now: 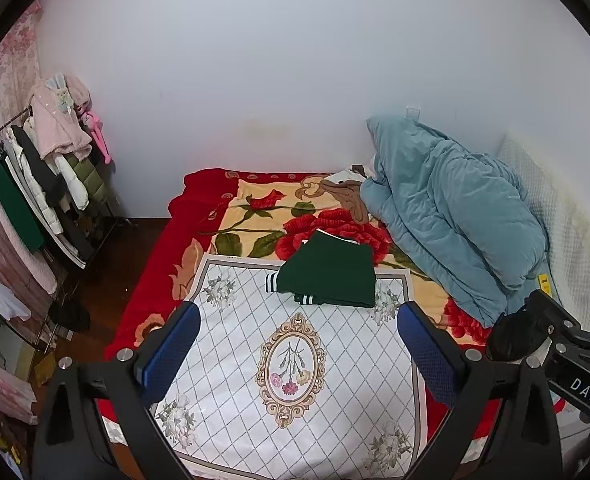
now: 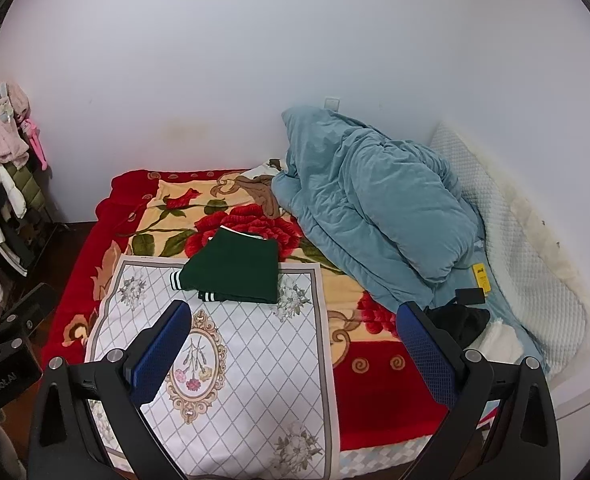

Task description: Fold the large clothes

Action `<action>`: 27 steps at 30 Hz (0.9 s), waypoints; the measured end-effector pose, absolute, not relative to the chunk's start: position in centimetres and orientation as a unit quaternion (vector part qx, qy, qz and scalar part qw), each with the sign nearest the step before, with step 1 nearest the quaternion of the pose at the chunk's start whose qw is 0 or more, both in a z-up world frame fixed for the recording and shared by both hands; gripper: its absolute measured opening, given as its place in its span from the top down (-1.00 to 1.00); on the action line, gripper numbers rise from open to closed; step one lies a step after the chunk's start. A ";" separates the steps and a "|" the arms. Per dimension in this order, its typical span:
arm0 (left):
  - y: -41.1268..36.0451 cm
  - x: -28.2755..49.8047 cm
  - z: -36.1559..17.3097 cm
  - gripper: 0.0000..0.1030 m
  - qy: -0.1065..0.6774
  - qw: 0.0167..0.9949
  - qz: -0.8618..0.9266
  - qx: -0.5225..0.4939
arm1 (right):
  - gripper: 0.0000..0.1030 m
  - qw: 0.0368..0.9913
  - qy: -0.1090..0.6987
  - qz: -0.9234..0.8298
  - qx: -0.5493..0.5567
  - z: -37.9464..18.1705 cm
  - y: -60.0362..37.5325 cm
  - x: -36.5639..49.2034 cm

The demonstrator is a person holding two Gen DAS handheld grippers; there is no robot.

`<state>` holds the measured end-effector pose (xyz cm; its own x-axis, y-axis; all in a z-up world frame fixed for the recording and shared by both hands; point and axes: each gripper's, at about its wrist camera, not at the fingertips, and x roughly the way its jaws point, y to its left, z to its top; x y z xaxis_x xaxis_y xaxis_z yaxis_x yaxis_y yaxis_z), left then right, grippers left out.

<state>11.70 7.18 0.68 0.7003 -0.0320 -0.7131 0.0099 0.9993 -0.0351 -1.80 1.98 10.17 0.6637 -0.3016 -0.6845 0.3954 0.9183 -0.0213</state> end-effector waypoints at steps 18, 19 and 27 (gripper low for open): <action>7.1 11.7 0.8 -0.96 0.387 0.922 -0.012 -0.015 | -1.00 0.910 0.362 -0.193 0.064 9.9 2.3 -2.4; 7.1 11.7 0.9 -0.96 0.387 0.922 -0.012 -0.014 | -1.00 0.909 0.362 -0.194 0.066 9.9 2.5 -2.8; 6.8 11.7 1.4 -0.96 0.383 0.923 -0.013 -0.010 | -1.00 0.909 0.361 -0.194 0.071 10.1 2.1 -3.0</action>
<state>11.70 6.84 1.45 0.7057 -0.0325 -0.7078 0.0167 0.9994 -0.0293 -3.03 2.11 10.14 0.6640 -0.3017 -0.6841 0.4044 0.9145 -0.0109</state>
